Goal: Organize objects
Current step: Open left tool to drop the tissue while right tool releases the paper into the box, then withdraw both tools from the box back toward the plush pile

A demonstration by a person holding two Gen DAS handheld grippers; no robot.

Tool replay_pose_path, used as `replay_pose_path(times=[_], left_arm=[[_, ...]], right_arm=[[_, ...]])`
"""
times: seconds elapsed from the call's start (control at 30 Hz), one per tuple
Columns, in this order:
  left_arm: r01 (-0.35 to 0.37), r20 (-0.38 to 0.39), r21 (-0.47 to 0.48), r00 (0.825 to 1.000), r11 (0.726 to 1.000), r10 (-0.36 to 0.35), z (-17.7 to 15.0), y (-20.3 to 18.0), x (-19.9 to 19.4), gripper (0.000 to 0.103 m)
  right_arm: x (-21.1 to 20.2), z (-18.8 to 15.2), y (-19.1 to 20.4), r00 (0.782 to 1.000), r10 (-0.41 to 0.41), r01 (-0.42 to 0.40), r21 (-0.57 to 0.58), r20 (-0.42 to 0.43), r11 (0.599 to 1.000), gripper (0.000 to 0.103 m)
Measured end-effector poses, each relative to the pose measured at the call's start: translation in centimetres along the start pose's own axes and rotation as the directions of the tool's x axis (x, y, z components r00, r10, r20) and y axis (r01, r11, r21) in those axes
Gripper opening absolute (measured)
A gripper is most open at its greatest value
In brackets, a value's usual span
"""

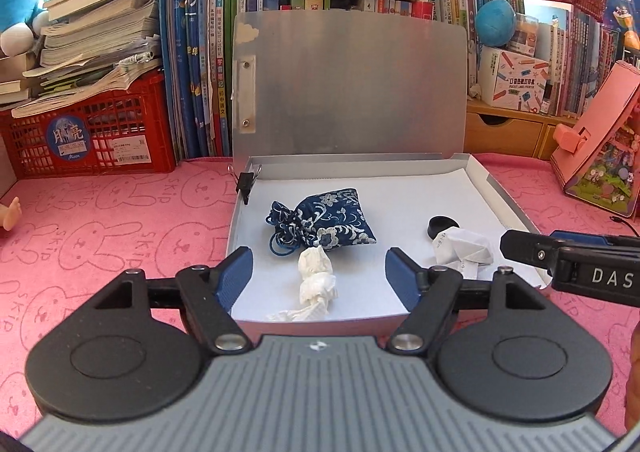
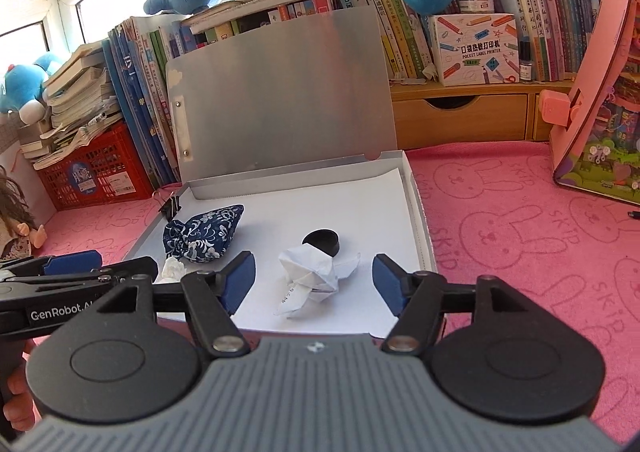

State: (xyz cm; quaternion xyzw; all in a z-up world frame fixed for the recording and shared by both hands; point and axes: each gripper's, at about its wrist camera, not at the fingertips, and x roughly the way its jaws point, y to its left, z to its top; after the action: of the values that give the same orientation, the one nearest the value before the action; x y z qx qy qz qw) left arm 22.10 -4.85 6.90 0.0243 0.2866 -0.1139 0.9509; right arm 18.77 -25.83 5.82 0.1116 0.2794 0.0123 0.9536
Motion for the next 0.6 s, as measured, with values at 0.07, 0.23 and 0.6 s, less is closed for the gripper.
replay_pose_path(times=[0.07, 0.23, 0.6], left_arm=[[0.006, 0.008, -0.005, 1.000, 1.000, -0.006, -0.8, 0.0, -1.7, 0.078], [0.026, 0.007, -0.008, 1.000, 1.000, -0.026, -3.1, 0.0, -4.9, 0.079], [0.051, 0.012, -0.005, 0.999, 0.999, -0.051, -8.4, 0.2, -10.1, 0.081]], right_arm=[[-1.4, -0.6, 0.0, 1.000, 0.013, -0.013, 0.004, 0.004, 1.000, 0.078], [-4.4, -2.3, 0.8, 0.999, 0.030, -0.030, -0.025, 0.017, 0.999, 0.079], [-10.2, -5.9, 1.9, 0.995, 0.091, -0.088, -0.058, 0.044, 0.994, 0.082]])
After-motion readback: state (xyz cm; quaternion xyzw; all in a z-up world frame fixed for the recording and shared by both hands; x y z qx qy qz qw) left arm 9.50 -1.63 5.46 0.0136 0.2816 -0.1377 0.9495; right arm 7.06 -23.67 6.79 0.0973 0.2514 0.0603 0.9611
